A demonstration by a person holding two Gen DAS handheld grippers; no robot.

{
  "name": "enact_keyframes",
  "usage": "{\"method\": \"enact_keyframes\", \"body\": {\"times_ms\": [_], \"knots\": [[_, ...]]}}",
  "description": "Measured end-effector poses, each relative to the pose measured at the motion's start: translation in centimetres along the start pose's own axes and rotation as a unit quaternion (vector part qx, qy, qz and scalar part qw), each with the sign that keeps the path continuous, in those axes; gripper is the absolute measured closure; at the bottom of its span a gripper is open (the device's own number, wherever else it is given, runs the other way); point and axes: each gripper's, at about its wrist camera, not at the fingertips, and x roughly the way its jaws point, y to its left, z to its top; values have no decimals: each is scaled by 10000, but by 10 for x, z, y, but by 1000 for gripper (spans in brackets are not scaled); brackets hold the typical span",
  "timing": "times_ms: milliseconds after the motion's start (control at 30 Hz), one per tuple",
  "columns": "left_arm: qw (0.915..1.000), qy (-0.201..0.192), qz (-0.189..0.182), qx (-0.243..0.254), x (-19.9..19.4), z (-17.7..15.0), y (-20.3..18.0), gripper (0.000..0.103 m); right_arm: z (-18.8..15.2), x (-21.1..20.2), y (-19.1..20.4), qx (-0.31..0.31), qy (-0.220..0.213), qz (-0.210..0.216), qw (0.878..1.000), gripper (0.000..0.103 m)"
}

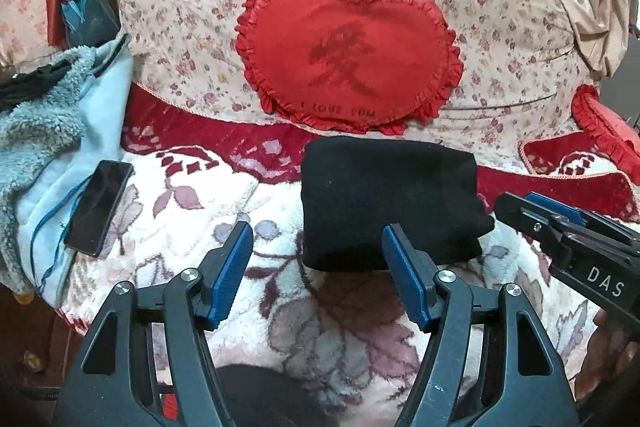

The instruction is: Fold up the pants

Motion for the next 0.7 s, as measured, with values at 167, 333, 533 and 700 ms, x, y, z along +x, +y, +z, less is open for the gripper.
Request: {"method": "enact_keyframes", "body": {"times_ms": [167,333,533,700], "knots": [[9998,-194,1,-35,-21,0,3,36,-3,-11,6,-33,11,-53,10000,60],[9993,-357,60,-5,-37,0,4,36,-5,-25,13,-109,-77,-21,9999,60],[9989,-463,98,62,-48,-2,3,36,-6,-35,19,-167,-130,-10,9998,60],[9986,-501,148,97,-51,-3,3,36,-6,-38,22,-197,-125,-18,9997,60]]}}
